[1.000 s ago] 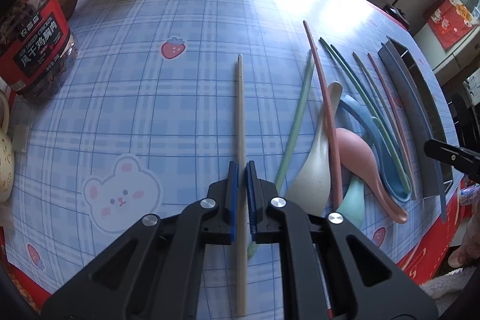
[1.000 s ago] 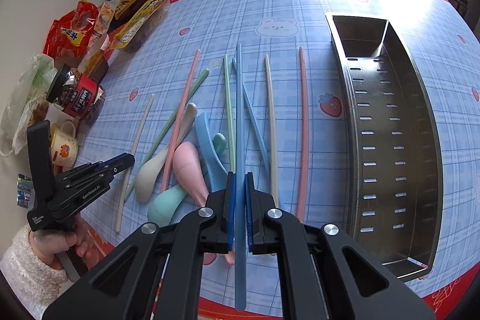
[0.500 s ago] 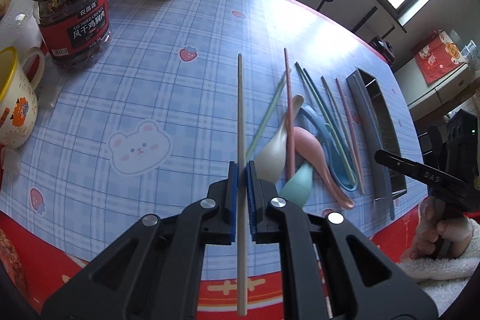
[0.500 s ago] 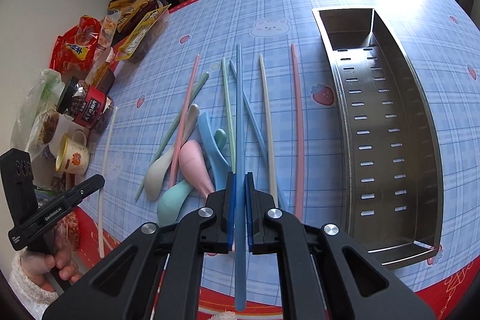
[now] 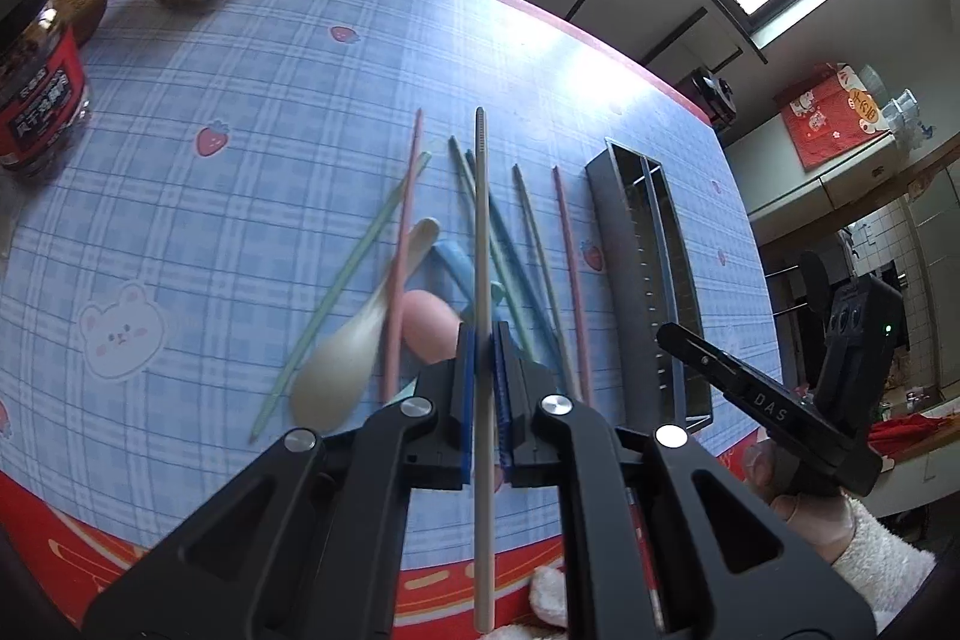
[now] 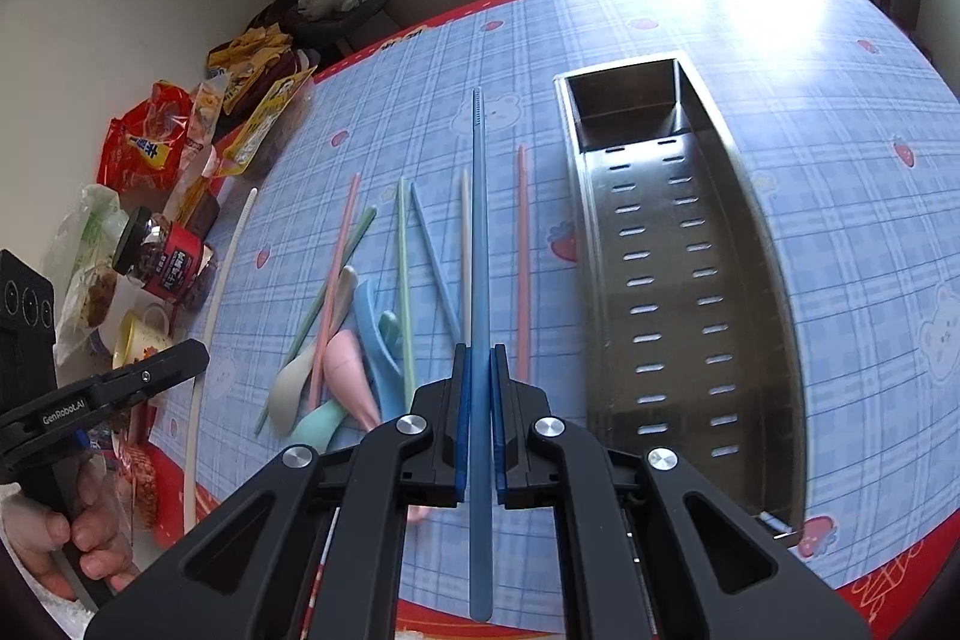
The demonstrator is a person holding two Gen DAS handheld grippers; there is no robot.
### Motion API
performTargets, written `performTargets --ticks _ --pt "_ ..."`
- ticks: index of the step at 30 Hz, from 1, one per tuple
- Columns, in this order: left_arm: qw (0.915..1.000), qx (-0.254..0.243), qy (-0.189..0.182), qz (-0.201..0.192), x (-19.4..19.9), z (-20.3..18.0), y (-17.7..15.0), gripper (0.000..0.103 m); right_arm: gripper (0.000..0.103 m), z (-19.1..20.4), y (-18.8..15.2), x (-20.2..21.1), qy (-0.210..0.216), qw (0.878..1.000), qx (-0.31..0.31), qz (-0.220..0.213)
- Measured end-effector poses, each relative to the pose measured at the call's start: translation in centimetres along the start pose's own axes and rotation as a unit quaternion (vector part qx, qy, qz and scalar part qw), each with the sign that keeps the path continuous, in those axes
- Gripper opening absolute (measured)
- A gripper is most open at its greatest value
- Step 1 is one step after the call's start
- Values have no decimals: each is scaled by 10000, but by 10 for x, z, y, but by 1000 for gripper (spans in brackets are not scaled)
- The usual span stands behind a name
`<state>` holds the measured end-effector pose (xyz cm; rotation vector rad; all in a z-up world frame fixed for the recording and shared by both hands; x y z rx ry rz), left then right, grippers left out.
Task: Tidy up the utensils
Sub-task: 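Carry both chopsticks into the steel basket and open both tools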
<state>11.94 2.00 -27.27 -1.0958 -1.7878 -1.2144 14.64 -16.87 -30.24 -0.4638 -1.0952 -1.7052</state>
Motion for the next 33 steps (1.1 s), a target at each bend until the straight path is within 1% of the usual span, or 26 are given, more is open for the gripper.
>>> performTargets --ticks 5,9,12,14,19,22,29,30,31,32,33 --pt "9990 -321 -267 175 -22 -60 21 10 7 -26 18 18 -350 9991 189 -178" --pt "9971 -442 -471 410 -50 -109 33 10 7 -52 28 20 -507 9986 84 -91" --pt "9962 -462 -470 568 -74 -138 37 10 7 -68 31 19 -598 9982 -47 -44" --pt "9957 -382 -461 704 -91 -153 38 10 7 -75 30 18 -613 9980 -129 -1" --pt "9936 61 -400 1053 -126 -169 31 10 7 -82 20 7 -632 9976 -228 189" --pt "9934 52 -328 1096 -138 -178 27 10 7 -84 15 5 -643 9973 -280 230" --pt "9918 96 -275 1241 -159 -183 24 10 7 -92 10 9 -647 9970 -321 261" --pt "9912 105 -289 1287 -162 -185 25 12 7 -92 11 8 -620 9972 -292 295" --pt "9909 107 -290 1309 -163 -185 26 17 8 -91 11 8 -645 9971 -258 310" --pt "9913 114 -333 1265 -161 -185 29 32 9 -89 13 10 -672 9971 -216 283" --pt "9922 120 -401 1171 -157 -187 34 41 17 -86 16 12 -659 9974 -165 233"
Point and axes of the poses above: each gripper's, at about its wrist camera, not at the fingertips, and x roughly against the way its jaws point, z to its left, y to its top, the point moved 6 cm from there along -x, roughly the way its jaws point, and after that the axes turned 10 degrees about y, right-handed, at the moved point
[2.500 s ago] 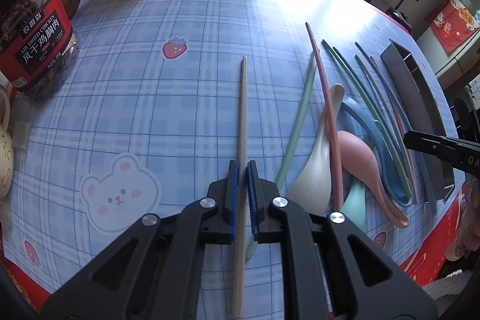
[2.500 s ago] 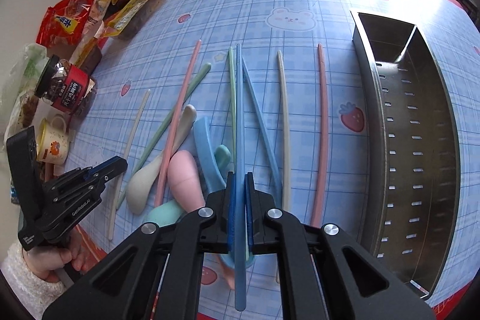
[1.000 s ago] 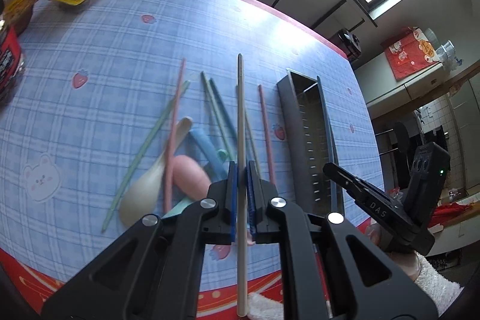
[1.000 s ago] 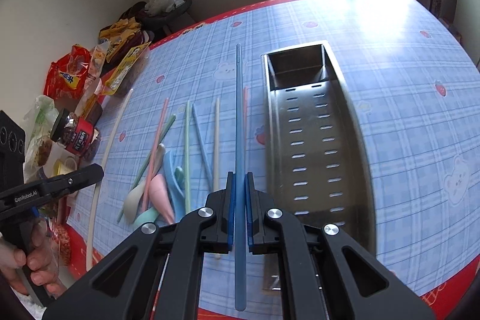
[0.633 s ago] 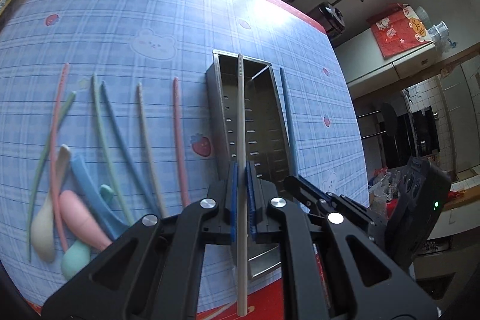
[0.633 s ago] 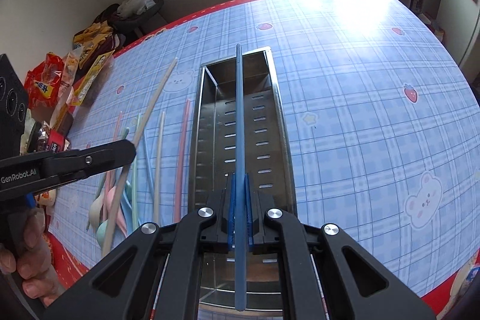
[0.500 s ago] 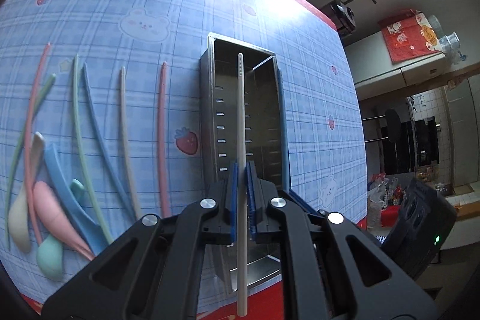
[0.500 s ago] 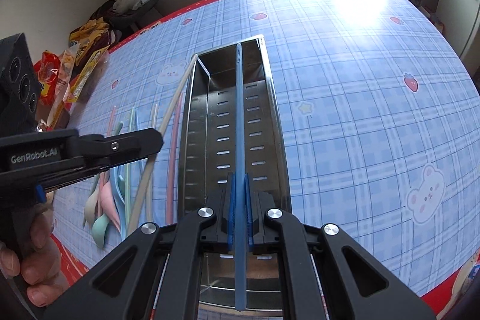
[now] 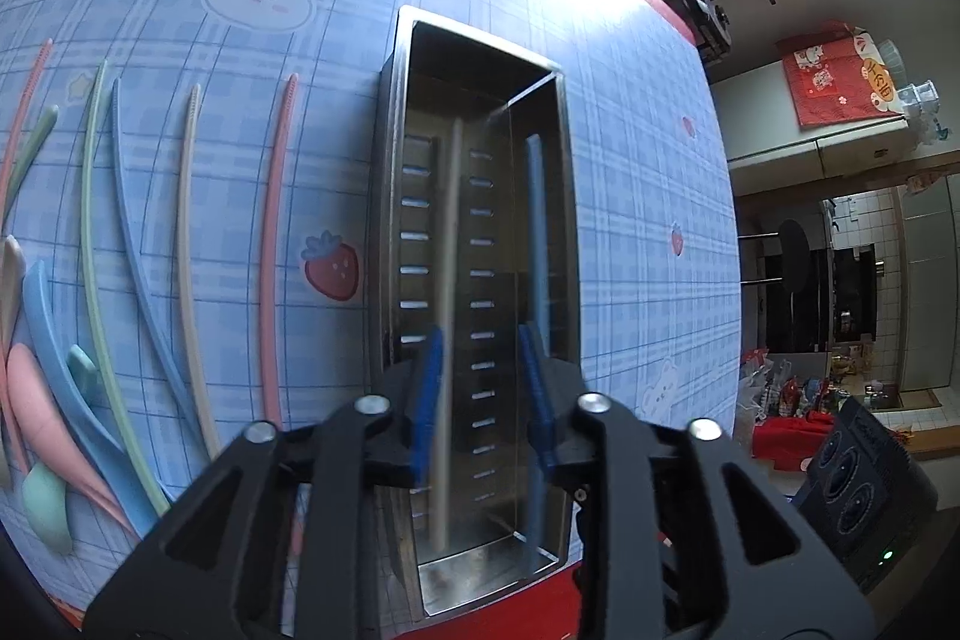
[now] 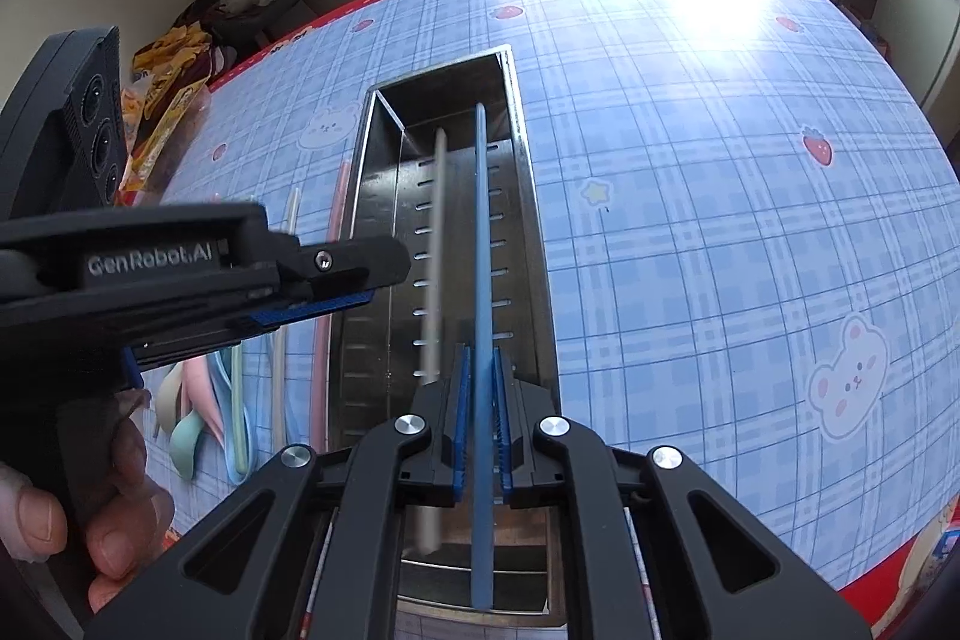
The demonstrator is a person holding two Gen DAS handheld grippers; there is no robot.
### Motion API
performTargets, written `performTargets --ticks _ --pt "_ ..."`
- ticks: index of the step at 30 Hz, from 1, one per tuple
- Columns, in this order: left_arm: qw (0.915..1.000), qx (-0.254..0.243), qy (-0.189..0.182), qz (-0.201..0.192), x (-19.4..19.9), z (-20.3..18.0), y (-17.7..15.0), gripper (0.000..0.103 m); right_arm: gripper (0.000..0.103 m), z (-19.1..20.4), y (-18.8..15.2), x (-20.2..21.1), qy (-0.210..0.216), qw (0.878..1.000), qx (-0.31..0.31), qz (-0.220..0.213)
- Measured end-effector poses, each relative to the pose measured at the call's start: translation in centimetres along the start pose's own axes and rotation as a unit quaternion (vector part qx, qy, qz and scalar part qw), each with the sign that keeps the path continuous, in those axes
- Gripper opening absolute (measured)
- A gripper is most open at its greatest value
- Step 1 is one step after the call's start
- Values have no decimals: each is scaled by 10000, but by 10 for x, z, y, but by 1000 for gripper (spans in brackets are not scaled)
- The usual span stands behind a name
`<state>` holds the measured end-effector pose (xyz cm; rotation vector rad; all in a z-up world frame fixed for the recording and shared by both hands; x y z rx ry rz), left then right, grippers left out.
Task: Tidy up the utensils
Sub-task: 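Carry both chopsticks into the steel basket and open both tools, then move both tools back over the remaining chopsticks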
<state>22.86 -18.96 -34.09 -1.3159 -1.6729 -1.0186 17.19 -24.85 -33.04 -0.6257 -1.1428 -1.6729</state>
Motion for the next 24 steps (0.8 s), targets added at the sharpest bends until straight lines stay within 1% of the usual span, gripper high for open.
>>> performTargets --ticks 1,2,3,4,6,8,9,11,13,16,20,24 --pt "9999 -27 -37 -117 8 -1 4 43 27 2 2 5 -18 10000 42 -68" --pt "9997 -75 -56 -230 16 -2 8 47 42 5 4 11 -53 9998 74 -154" --pt "9993 -139 -64 -335 26 -2 11 51 51 6 5 17 -74 9996 102 -248" --pt "9987 -214 -73 -465 36 -2 15 56 55 9 6 23 -70 9993 135 -332" --pt "9963 -330 -57 -787 60 1 21 83 81 14 8 35 -93 9985 198 -505" --pt "9924 -478 39 -1135 85 9 22 92 92 21 9 48 -125 9969 257 -735" --pt "9901 -574 126 -1272 96 13 21 95 97 24 8 53 -91 9963 293 -799" --pt "9849 -774 331 -1513 116 29 16 95 97 32 6 58 -11 9961 358 -809" --pt "9797 -908 593 -1684 132 46 10 97 97 40 3 62 24 9953 473 -848" --pt "9727 -963 1006 -1854 153 86 -3 97 97 50 -3 61 -23 9948 589 -825" --pt "9669 -829 1462 -1918 166 139 -26 97 97 58 -13 52 -13 9960 620 -638" --pt "9643 -799 1808 -1760 167 183 -53 97 97 68 -21 41 -9 9962 774 -408"
Point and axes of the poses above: each gripper's, at about its wrist camera, not at the fingertips, and x roughly against the way its jaws point, z to its left, y to its top, the point moved 6 cm from there along -x, roughly the way its jaws point, and after that the axes turned 10 degrees about y, right-handed, at the moved point
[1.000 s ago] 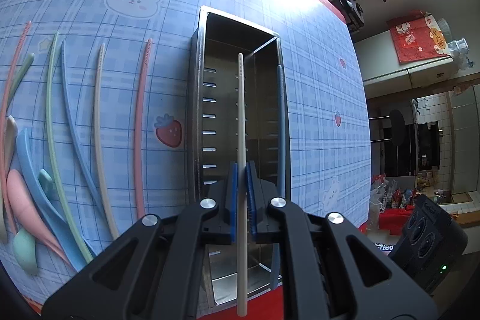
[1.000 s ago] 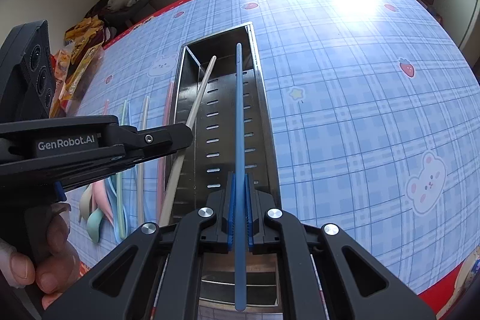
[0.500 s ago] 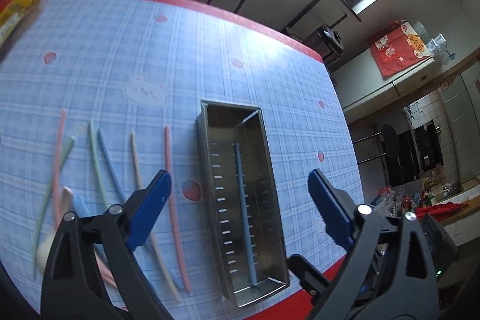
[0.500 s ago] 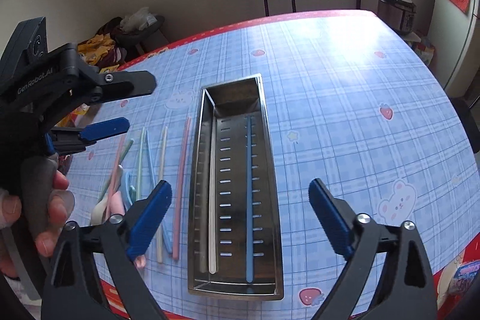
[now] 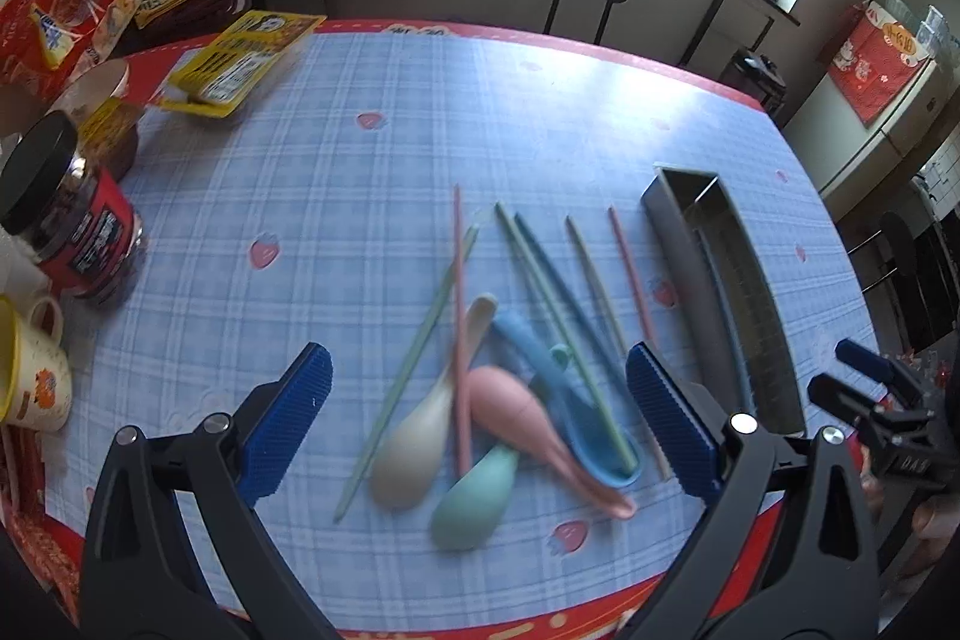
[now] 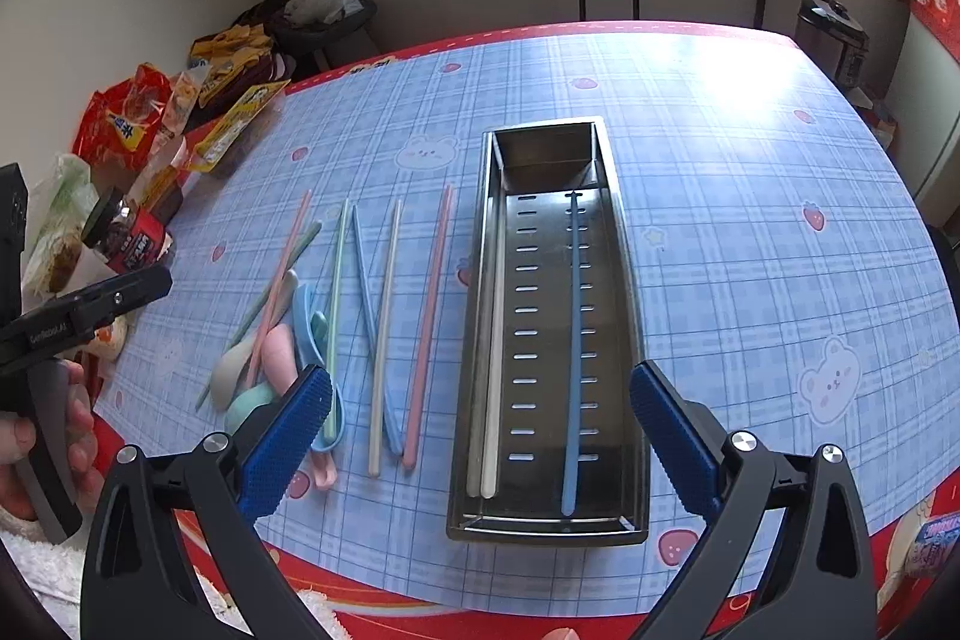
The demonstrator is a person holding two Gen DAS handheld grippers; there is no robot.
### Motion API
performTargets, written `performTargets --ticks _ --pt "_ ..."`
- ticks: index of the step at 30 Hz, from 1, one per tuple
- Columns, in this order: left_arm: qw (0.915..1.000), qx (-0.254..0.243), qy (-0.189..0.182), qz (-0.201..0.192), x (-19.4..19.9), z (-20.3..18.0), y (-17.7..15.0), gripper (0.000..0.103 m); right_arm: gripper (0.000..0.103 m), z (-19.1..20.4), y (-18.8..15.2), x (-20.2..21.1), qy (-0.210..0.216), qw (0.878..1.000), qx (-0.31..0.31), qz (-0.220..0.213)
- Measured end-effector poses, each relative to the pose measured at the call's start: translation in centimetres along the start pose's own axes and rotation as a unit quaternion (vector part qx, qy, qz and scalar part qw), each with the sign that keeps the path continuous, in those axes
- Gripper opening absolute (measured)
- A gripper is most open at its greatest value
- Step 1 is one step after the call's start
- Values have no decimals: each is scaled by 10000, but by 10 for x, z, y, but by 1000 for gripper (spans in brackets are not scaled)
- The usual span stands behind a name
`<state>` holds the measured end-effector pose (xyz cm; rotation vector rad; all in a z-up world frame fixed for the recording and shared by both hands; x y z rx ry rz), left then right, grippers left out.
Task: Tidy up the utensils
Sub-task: 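Move both tools back over the remaining chopsticks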
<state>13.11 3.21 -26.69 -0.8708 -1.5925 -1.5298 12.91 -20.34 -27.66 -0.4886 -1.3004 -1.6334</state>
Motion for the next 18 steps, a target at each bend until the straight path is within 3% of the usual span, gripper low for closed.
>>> performTargets --ticks 8,18 --pt "9987 -315 380 85 -10 34 -46 97 97 30 -3 -21 144 9985 457 258" --pt "9994 -157 81 -302 -7 44 -38 95 96 51 7 -57 444 9947 549 741"
Point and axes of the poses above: each gripper's, at about its wrist camera, not at the fingertips, and x roughly against the way its jaws point, z to its left, y to its top, the point moved 6 cm from there along -x, roughly the way its jaws point, and after that the axes turned 10 degrees about y, right-handed, at the moved point
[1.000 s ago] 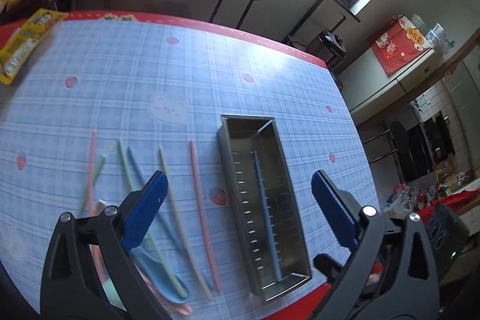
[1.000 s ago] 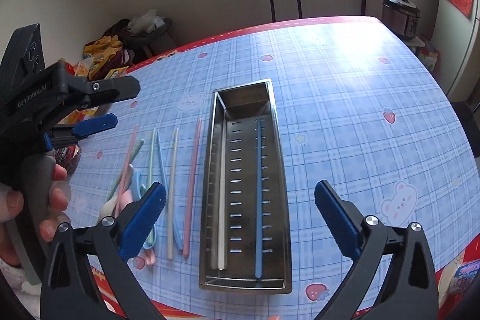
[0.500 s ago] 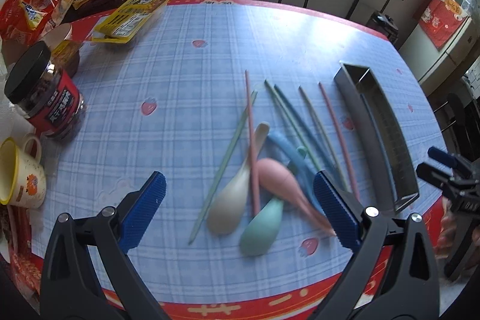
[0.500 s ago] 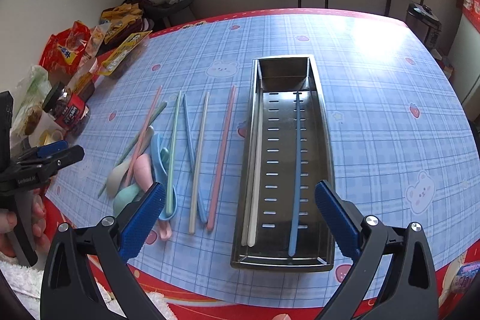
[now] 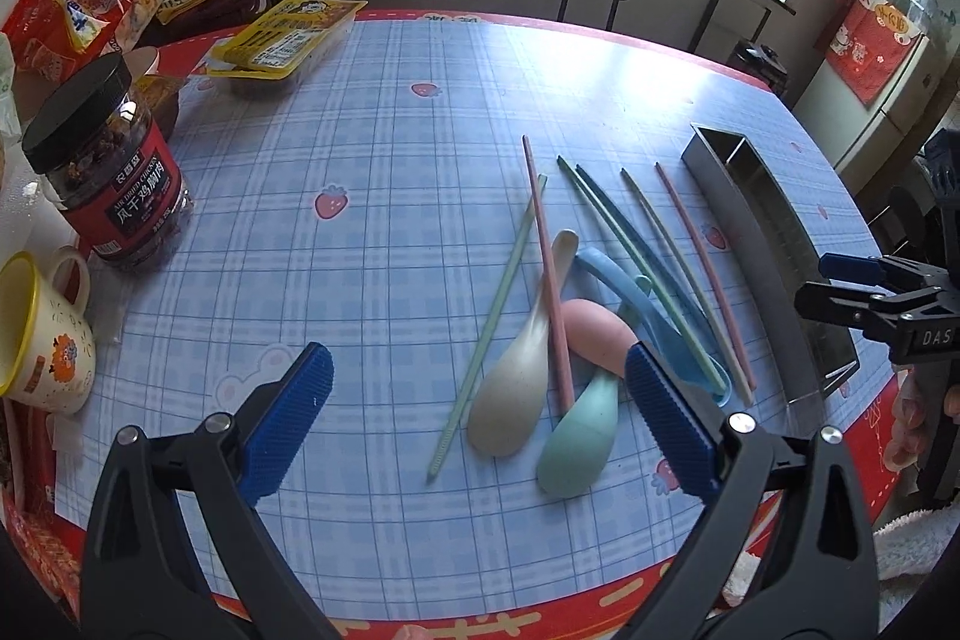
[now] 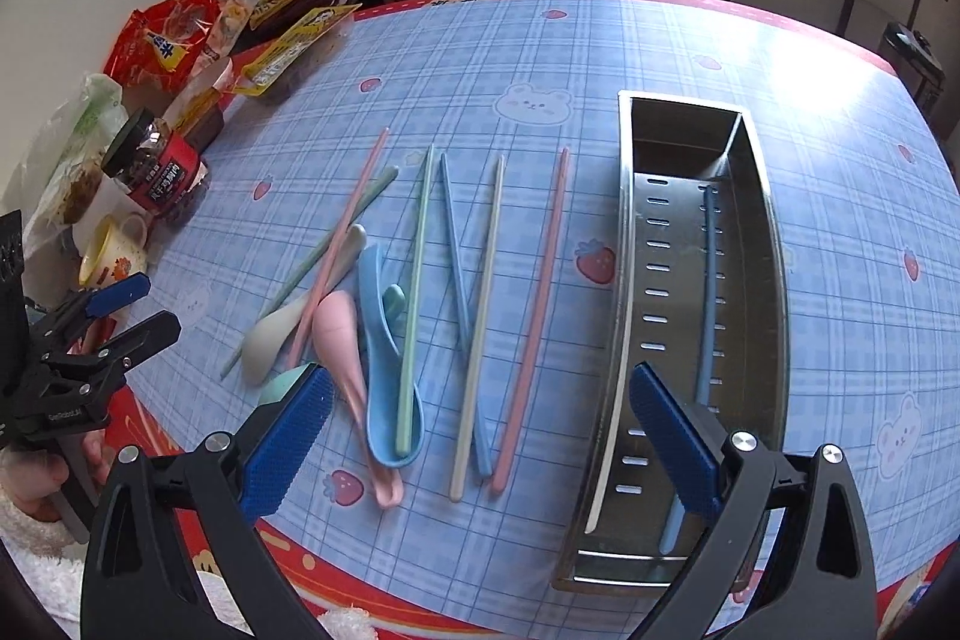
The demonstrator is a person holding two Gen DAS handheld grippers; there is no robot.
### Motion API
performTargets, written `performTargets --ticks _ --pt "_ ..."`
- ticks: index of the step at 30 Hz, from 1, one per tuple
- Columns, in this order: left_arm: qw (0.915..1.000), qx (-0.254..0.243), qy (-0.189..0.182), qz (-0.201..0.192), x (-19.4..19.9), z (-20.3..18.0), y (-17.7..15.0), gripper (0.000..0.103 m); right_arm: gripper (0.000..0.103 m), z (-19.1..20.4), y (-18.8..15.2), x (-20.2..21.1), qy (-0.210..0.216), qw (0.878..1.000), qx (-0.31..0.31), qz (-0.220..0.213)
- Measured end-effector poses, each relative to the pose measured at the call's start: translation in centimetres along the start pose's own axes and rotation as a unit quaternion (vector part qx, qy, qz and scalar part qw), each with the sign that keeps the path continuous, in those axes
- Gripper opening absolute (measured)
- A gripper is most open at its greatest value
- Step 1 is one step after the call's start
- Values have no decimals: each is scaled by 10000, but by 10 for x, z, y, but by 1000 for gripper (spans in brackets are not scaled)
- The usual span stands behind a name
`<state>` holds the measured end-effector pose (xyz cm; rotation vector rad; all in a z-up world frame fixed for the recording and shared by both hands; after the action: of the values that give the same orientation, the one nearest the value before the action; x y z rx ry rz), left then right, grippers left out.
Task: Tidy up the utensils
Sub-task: 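Move both tools back over the remaining chopsticks, then grasp a green chopstick with the right tool while the left tool grasps another green chopstick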
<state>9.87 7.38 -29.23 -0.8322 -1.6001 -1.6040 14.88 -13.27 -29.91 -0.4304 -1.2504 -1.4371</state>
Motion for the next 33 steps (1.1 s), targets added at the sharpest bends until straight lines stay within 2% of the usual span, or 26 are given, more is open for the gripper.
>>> performTargets --ticks 1,2,3,7,9,12,15,23,27,33 --pt "10000 -29 2 14 -2 1 1 94 94 2 2 -3 34 10000 55 24" --pt "10000 -64 7 43 -4 2 2 87 85 5 4 -7 63 9999 125 61" --pt "9999 -95 36 81 -8 3 2 75 73 8 6 -12 61 9997 197 114" --pt "9995 -130 18 291 -22 8 2 59 54 16 11 -34 166 9986 397 303" --pt "9991 -144 -105 376 -29 9 1 42 38 20 12 -46 228 9978 453 416" --pt "9988 -235 -164 404 -38 10 2 28 21 23 14 -64 267 9968 474 588" --pt "9981 -248 -303 472 -46 9 4 24 15 23 16 -78 303 9965 343 705" --pt "9964 -287 -512 618 -60 3 5 24 14 19 15 -100 207 9950 110 970" --pt "9953 -323 -576 714 -67 -1 4 24 8 14 14 -102 259 9952 -59 939" --pt "9935 -362 -689 834 -78 -9 7 20 7 9 14 -97 288 9960 -215 823"
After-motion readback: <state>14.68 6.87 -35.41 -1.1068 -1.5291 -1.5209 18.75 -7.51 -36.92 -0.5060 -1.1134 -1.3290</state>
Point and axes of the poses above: each gripper's, at about its wrist camera, not at the fingertips, and x roughly against the way its jaws point, z to its left, y to its top, the point moved 6 cm from there along -x, roughly the way its jaws point, and after that the axes turned 10 degrees about y, right-handed, at the moved point
